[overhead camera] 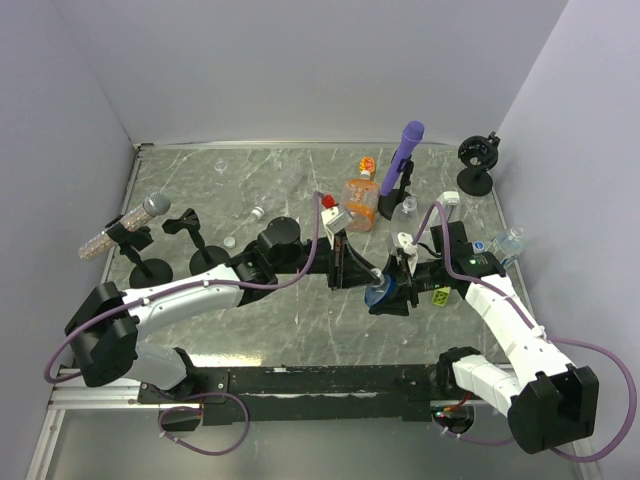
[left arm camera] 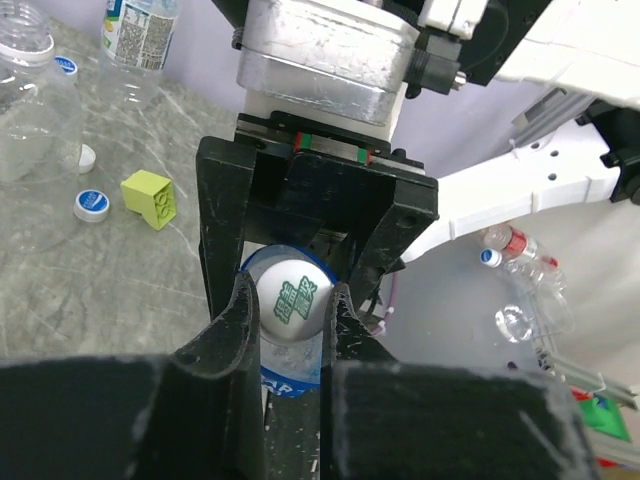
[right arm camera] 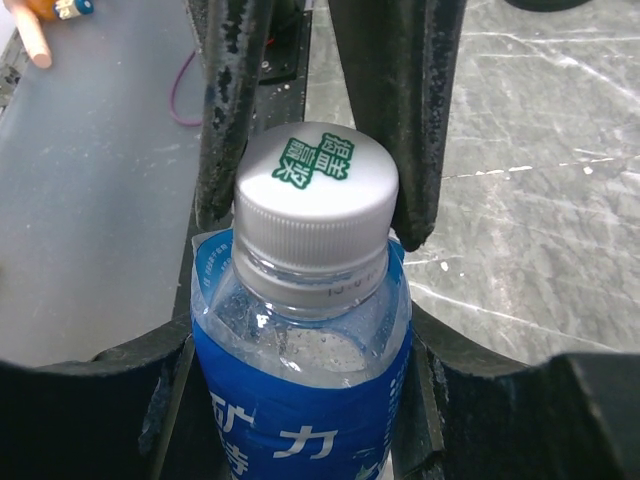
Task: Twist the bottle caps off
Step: Unscrew the bottle cap from the plastic bottle.
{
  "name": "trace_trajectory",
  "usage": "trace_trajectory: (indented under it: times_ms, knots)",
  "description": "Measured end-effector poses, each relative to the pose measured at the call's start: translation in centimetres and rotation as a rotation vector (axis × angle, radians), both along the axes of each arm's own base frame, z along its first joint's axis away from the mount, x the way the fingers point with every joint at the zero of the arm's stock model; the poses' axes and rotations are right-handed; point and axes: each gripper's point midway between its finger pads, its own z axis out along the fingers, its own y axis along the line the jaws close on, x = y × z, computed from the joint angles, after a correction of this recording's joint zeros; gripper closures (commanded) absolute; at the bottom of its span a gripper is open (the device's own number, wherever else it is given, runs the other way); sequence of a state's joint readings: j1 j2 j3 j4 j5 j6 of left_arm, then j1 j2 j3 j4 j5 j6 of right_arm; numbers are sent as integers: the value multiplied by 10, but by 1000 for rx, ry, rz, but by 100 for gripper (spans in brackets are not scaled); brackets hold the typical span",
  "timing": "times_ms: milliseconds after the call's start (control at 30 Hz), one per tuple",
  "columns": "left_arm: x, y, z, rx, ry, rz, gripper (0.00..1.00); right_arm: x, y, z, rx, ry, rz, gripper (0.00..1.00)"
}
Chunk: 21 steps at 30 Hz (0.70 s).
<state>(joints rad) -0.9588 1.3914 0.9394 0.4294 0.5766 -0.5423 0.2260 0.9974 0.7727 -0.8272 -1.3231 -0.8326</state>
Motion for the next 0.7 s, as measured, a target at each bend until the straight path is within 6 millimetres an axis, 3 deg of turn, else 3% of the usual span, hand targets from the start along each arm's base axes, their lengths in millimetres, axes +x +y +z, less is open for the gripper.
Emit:
trace_trajectory:
  times_ms: [200, 367, 700]
  knots:
    - [1, 4, 4, -16, 43, 61, 99, -1, 1, 3, 11, 5, 5, 87]
    - [-6, 3, 9, -4, 110, 213, 99, -4, 3, 8, 30, 12, 19, 87]
    - [5, -12, 5, 314, 341, 754, 99, 0, -1, 5, 16, 16, -7, 87]
